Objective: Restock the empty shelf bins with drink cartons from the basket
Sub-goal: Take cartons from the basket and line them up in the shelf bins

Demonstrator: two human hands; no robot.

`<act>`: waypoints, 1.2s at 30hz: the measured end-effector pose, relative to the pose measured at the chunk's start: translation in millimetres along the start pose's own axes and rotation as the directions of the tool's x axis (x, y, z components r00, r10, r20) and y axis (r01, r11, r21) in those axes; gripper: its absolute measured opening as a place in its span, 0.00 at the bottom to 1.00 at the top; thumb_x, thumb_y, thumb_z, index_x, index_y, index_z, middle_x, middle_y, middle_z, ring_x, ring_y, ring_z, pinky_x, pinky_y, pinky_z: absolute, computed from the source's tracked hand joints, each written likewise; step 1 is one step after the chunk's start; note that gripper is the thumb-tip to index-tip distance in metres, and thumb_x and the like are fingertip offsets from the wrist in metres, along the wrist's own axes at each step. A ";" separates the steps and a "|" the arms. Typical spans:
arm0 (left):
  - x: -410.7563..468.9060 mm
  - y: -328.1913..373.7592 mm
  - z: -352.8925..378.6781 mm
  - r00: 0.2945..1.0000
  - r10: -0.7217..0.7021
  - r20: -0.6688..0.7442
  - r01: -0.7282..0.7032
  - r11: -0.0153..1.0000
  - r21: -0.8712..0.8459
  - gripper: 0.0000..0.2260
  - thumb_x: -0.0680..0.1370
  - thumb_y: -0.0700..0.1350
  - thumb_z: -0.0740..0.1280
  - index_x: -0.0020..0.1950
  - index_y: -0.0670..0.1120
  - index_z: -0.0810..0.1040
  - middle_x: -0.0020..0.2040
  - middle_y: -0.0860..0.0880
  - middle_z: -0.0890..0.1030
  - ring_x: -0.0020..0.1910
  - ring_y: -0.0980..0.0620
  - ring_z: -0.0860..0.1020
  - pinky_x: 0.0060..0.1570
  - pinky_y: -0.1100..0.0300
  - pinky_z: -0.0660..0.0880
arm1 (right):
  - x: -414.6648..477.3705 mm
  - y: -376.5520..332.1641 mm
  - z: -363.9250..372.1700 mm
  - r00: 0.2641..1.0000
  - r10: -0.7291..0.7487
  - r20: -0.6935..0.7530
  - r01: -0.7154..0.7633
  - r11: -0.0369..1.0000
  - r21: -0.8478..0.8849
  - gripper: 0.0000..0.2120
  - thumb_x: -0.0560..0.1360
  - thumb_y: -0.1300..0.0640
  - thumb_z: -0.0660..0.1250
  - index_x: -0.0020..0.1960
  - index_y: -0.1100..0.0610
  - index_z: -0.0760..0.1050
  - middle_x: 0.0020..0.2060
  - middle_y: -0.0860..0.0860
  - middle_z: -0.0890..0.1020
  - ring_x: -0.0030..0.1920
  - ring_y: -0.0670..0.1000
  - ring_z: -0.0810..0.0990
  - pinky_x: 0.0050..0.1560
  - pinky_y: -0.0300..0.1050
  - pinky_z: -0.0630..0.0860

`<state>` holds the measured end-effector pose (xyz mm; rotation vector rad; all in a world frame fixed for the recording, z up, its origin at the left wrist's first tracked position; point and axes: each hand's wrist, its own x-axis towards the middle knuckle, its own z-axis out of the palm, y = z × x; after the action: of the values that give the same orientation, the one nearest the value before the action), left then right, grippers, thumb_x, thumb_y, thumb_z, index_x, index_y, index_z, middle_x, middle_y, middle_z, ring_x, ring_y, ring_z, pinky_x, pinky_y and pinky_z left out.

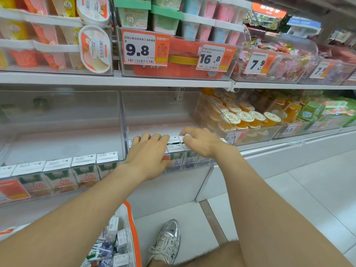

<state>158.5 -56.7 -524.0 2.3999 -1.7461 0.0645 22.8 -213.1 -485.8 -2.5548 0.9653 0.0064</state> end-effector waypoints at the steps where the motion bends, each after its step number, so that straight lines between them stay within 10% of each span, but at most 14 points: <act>1: -0.5 -0.3 -0.3 1.000 0.006 -0.004 -0.006 1.000 -0.005 0.33 0.78 0.66 0.67 0.77 0.52 0.64 0.72 0.51 0.74 0.67 0.43 0.70 0.65 0.47 0.66 | 0.3 0.8 -1.1 1.000 0.017 0.008 -0.017 1.000 0.013 0.29 0.72 0.40 0.50 0.70 0.40 0.73 0.68 0.54 0.78 0.70 0.59 0.69 0.71 0.64 0.65; 9: 3.2 -6.0 -4.7 0.998 0.061 0.027 -0.059 0.997 -0.056 0.31 0.75 0.64 0.73 0.71 0.50 0.71 0.63 0.50 0.78 0.63 0.43 0.74 0.64 0.47 0.71 | -10.4 5.4 3.4 0.956 0.036 -0.291 0.036 0.971 0.236 0.26 0.82 0.45 0.50 0.58 0.62 0.80 0.56 0.60 0.84 0.59 0.61 0.80 0.64 0.57 0.75; 14: -4.3 -6.1 -14.6 0.995 0.094 0.027 -0.089 0.984 -0.157 0.32 0.72 0.58 0.78 0.68 0.45 0.72 0.63 0.45 0.74 0.66 0.41 0.72 0.63 0.49 0.72 | -33.5 -3.9 -6.1 0.796 0.054 -0.603 0.208 0.911 0.356 0.16 0.81 0.57 0.57 0.51 0.51 0.85 0.41 0.48 0.86 0.40 0.40 0.80 0.44 0.41 0.77; 16: -18.6 -5.6 -20.2 0.992 0.092 -0.089 -0.111 0.963 -0.246 0.28 0.74 0.52 0.78 0.70 0.44 0.74 0.67 0.46 0.75 0.67 0.43 0.74 0.64 0.50 0.72 | -47.8 -25.1 -9.0 0.864 -0.023 -0.504 0.236 0.901 0.364 0.13 0.77 0.61 0.61 0.46 0.50 0.84 0.35 0.49 0.85 0.30 0.41 0.77 0.33 0.36 0.72; 19: -53.6 -11.9 -26.9 0.921 0.084 -0.381 -0.211 0.929 -0.303 0.15 0.77 0.42 0.74 0.64 0.46 0.78 0.61 0.49 0.80 0.60 0.45 0.79 0.57 0.48 0.77 | -74.0 -69.4 -3.3 0.985 -0.174 -0.014 0.171 0.943 0.284 0.11 0.75 0.59 0.63 0.45 0.54 0.85 0.38 0.50 0.86 0.40 0.49 0.85 0.43 0.44 0.80; 22: -100.2 -28.0 -28.5 0.868 0.083 -0.489 -0.223 0.946 -0.236 0.09 0.78 0.38 0.71 0.55 0.48 0.79 0.51 0.53 0.79 0.49 0.48 0.78 0.43 0.48 0.78 | -95.6 -113.3 20.3 0.857 -0.188 0.479 0.194 0.980 0.037 0.13 0.80 0.59 0.61 0.55 0.57 0.84 0.44 0.50 0.87 0.44 0.48 0.87 0.54 0.45 0.81; 28: -199.4 -87.6 8.6 0.978 -0.007 -0.208 -0.047 0.966 -0.253 0.07 0.79 0.41 0.69 0.52 0.53 0.78 0.46 0.60 0.74 0.41 0.52 0.77 0.37 0.50 0.78 | -109.2 -181.0 102.0 0.711 -0.238 0.662 0.492 0.841 -0.225 0.14 0.78 0.60 0.61 0.34 0.56 0.64 0.31 0.52 0.68 0.33 0.54 0.64 0.36 0.50 0.64; 36: -284.6 -150.5 93.2 0.917 -0.234 0.324 0.324 0.909 -0.261 0.09 0.80 0.42 0.66 0.57 0.52 0.83 0.51 0.53 0.83 0.48 0.52 0.80 0.49 0.54 0.79 | -100.5 -199.6 235.2 0.632 -0.187 0.752 0.626 0.695 -0.353 0.12 0.80 0.64 0.60 0.38 0.57 0.69 0.36 0.53 0.72 0.36 0.56 0.68 0.36 0.52 0.69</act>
<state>206.1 240.5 -671.6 2.4795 -1.3553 -0.5795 105.3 74.0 -612.7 -2.8715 0.0040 1.2019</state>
